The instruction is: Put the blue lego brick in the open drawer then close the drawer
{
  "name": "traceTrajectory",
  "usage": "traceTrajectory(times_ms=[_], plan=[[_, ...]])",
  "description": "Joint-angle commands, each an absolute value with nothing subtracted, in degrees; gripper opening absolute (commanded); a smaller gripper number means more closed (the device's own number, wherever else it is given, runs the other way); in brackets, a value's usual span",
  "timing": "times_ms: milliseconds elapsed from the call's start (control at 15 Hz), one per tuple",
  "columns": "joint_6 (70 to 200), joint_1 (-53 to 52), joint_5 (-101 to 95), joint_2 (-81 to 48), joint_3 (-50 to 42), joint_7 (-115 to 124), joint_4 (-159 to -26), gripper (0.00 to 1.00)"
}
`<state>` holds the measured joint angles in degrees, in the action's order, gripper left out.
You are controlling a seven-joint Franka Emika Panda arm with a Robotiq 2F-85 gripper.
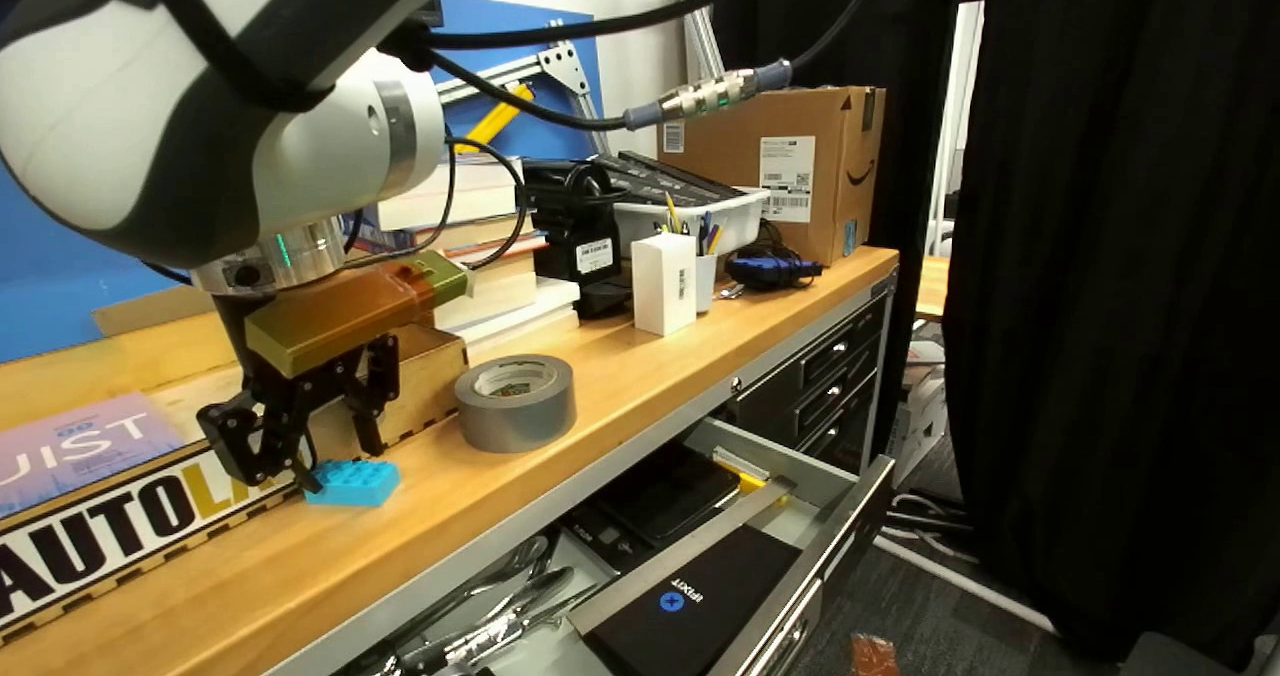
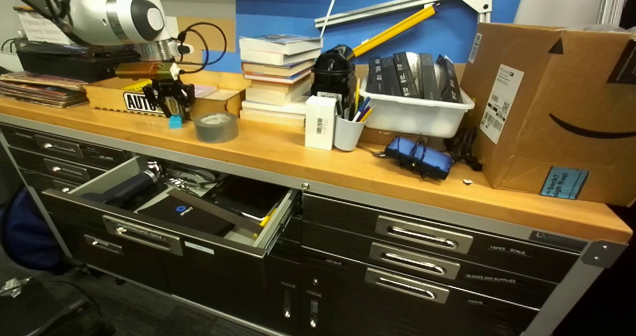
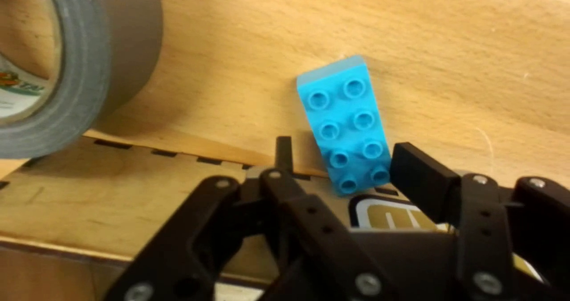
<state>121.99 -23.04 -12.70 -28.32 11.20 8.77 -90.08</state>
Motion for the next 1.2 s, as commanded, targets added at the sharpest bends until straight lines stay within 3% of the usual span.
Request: traceTrajectory(times_ms=[0,133,200,667,1133], plan=[[117.9,-23.1,-11.5,-28.3,10.8,9.6,-88.7,0.27],[115.7,-22.6,-10.6,-27.2,10.7,9.9,-89.4,0.12],[114.5,-22.2,-10.1,-26.7,10.7,10.1,-89.9,0.16],[106.6,-18.3,-2.9,-19.1,11.3,10.2,-97.2,0.16],[115.6,-11.1,4.3,-5.0,7.7,14.7,-118.7,0.16]])
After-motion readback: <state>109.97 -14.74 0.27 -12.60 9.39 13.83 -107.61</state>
